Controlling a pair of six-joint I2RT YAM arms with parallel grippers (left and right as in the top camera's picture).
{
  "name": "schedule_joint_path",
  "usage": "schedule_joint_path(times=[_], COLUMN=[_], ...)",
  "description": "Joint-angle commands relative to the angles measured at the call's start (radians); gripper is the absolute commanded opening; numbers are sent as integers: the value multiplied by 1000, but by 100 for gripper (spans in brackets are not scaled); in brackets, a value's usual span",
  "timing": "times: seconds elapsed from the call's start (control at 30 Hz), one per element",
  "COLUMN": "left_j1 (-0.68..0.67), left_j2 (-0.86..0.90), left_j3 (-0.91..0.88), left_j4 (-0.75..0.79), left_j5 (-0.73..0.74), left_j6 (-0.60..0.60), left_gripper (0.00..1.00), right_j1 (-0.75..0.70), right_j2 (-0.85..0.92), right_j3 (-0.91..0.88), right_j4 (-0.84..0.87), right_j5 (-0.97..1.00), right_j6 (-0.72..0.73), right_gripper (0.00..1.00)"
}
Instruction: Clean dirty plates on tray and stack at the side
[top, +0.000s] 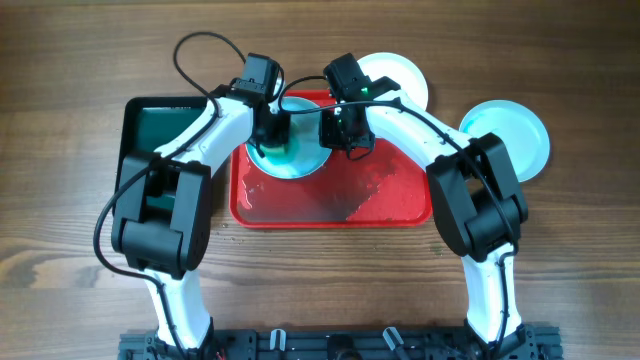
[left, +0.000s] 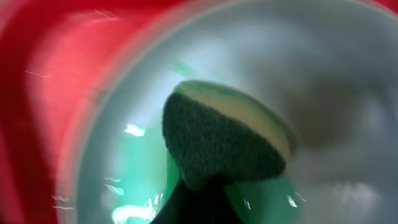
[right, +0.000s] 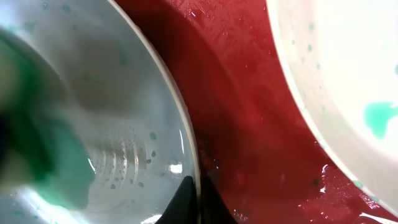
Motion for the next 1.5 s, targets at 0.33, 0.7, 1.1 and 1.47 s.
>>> schedule_joint_path(times=[0.33,0.7,1.1,1.47], left_j1=[36,78,192,198], left_j2=[-201,-206,-206,-206], left_j3=[152,136,136,136], left_j4=[-149,-206,-322,-347], left_j5=[-235,-235,-66,-66], left_j6=[-139,-137,-316,-315], left_gripper=[4,4,4,4], right_j1=[0,31,10,288], right_j2=[27,37,-172,-311], right_j3=[-2,-83,-37,-37], right_j4=[-65,32,-113,-203], right_j5=[-37,-48,319,1293], right_j6=[35,163,-42,-55], right_gripper=[41,9,4,4])
